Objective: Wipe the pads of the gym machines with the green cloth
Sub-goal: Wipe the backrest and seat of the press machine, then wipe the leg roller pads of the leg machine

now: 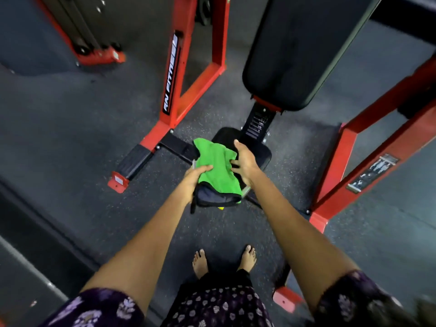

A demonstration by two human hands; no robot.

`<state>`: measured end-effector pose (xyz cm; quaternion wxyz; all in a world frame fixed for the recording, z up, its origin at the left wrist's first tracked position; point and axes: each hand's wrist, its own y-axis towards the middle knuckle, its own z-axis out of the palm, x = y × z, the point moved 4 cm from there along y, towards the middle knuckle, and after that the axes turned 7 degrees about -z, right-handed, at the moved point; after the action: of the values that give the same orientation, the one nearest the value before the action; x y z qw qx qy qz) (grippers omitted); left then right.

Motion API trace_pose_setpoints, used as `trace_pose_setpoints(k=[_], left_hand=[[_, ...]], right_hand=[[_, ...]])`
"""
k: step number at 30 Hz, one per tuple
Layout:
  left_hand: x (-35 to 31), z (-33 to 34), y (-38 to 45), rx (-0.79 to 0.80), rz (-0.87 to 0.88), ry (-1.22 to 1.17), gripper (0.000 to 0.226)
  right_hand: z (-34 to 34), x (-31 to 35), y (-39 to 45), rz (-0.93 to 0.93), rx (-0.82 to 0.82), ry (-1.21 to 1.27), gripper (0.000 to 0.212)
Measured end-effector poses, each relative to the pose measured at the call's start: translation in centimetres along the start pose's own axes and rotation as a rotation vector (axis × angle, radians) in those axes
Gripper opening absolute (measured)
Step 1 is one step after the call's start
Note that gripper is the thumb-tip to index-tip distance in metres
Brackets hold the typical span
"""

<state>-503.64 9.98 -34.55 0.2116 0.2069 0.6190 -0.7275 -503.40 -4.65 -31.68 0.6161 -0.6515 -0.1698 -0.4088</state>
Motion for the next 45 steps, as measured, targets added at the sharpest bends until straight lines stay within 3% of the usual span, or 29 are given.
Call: trace_pose_setpoints(k=[2, 5, 8, 10, 13, 15, 17, 21, 25, 30, 33, 37, 41, 45], left_hand=[[-2.0, -1.1, -2.7, 0.061, -0.009, -0.025, 0.033], [-5.6, -2.2, -7.4, 0.144, 0.037, -0.078, 0.017], [-7.9, -3.4, -11.6, 0.158, 0.103, -0.035, 0.015], [-9.9, -4.4, -14.1, 0.162, 0.209, -0.031, 0.017], [-13.5, -7.3, -17.3, 0.052, 0.398, -0.074, 0.015], [-14.8, -10.1, -19.1, -0.095, 0.477, -0.073, 0.027], [-15.7, -12.3, -20.5, -0.217, 0.501, -0.079, 0.019], [-15.2, -16.8, -23.4, -0.378, 0.502, -0.162, 0.028], [-14.2, -21.3, -25.3, -0.56, 0.616, -0.286, 0.031], [-12.8, -27.2, -26.9, -0.671, 0.719, -0.399, 0.01], [-13.2, -31.4, -27.2, -0.622, 0.747, -0.474, 0.013], [-15.2, -37.4, -27.4, -0.553, 0.727, -0.44, 0.032], [-18.0, -43.5, -27.8, -0.706, 0.784, -0.465, 0.029], [-21.8, -48.8, -27.3, -0.86, 0.841, -0.309, 0.031]], right_hand=[[-1.4, 1.5, -1.5, -0.035, -0.089, -0.153, 0.059], [0.6, 3.0, -4.0, 0.103, 0.145, -0.018, 0.076], [4.8, 5.6, -6.6, 0.059, 0.396, 0.119, 0.049], [8.0, 8.0, -7.7, -0.065, 0.423, 0.066, 0.038], [12.9, 11.9, -9.6, -0.3, 0.426, -0.048, 0.034], [16.2, 13.6, -11.2, -0.402, 0.474, -0.1, 0.034], [18.6, 14.8, -12.0, -0.48, 0.493, -0.138, 0.037], [23.7, 14.7, -14.3, -0.55, 0.619, -0.243, 0.038], [28.4, 13.7, -15.9, -0.641, 0.766, -0.321, 0.031], [35.6, 11.3, -17.6, -0.647, 0.92, -0.349, 0.033], [40.2, 10.3, -18.1, -0.624, 0.947, -0.328, 0.031], [47.1, 9.6, -17.7, -0.619, 0.98, -0.341, 0.026], [54.2, 10.1, -16.7, -0.702, 0.927, -0.366, 0.028], [60.1, 10.7, -15.1, -0.812, 0.802, -0.398, 0.029]])
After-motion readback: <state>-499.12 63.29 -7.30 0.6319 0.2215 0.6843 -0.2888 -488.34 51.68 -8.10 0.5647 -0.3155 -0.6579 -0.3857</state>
